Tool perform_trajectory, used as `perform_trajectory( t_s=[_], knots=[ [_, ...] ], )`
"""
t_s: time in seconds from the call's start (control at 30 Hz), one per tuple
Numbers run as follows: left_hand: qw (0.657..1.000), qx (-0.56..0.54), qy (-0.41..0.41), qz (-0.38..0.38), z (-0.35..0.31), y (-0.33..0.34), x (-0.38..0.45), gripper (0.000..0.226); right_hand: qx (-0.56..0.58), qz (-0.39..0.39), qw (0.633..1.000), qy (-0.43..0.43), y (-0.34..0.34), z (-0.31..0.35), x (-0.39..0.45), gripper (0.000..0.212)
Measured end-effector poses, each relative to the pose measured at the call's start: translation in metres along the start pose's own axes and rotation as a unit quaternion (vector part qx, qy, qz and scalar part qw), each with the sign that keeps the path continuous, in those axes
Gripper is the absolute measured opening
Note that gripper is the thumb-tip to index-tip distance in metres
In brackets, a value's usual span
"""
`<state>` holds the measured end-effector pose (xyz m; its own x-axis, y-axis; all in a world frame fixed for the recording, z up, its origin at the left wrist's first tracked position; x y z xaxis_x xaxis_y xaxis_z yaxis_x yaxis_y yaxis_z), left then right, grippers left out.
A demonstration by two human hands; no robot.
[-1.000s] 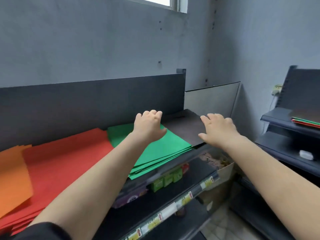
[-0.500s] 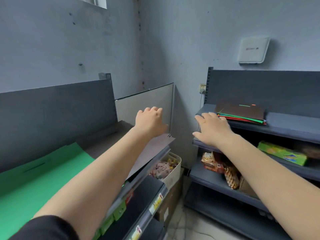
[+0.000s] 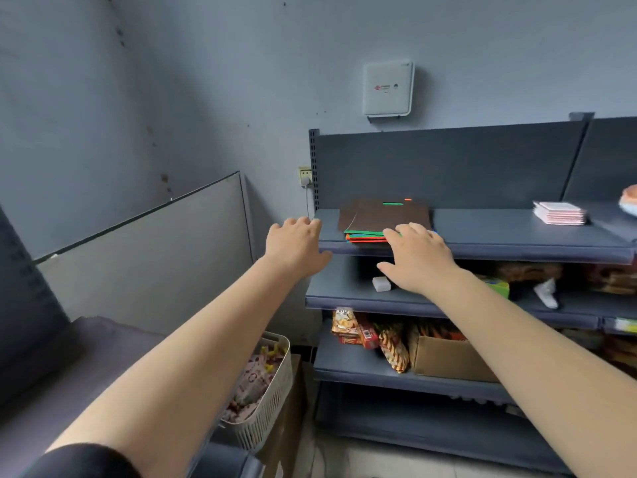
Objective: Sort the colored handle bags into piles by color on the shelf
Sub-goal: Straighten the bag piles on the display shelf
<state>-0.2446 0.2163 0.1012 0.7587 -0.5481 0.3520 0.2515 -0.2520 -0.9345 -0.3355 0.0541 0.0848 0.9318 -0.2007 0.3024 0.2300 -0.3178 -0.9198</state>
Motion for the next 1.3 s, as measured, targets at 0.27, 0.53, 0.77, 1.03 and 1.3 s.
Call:
perform_trajectory(
  t_s=[0.27, 0.53, 0.77, 1.03, 1.3],
  knots=[
    [1.0, -0.005, 0.009, 0.019, -0.031, 0.064, 0.087, 0.054, 0.003, 0.036, 0.999, 0.013, 0.062, -0.06, 0.063, 0.057],
    [0.999, -0.019, -0.005, 0.039, -0.058, 0.13, 0.155, 0.052, 0.003, 0.061, 0.998, -0.007, 0.131, -0.119, 0.127, 0.06],
    [0.997, -0.053, -0.033, 0.047, -0.056, 0.18, 0.207, 0.049, 0.033, 0.072, 0.997, -0.006, 0.175, -0.142, 0.182, 0.053],
    [0.989, -0.106, -0.06, 0.079, -0.032, 0.24, 0.282, 0.05, 0.063, 0.124, 0.99, 0.034, 0.234, -0.157, 0.252, 0.051],
    [0.98, -0.165, -0.051, 0.102, -0.016, 0.286, 0.321, 0.05, 0.124, 0.181, 0.956, 0.195, 0.288, -0.187, 0.295, 0.052]
  ],
)
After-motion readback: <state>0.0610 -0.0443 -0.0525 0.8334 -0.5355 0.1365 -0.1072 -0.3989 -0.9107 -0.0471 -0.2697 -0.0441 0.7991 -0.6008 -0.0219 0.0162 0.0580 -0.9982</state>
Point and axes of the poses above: each hand's wrist, its own x-axis towards the middle knuckle, its own y-axis out of the palm, z = x × y, the point moved 3 cm from there along x, towards the middle knuckle, and after that the axes turned 11 degrees about -x, right-handed, at the moved point
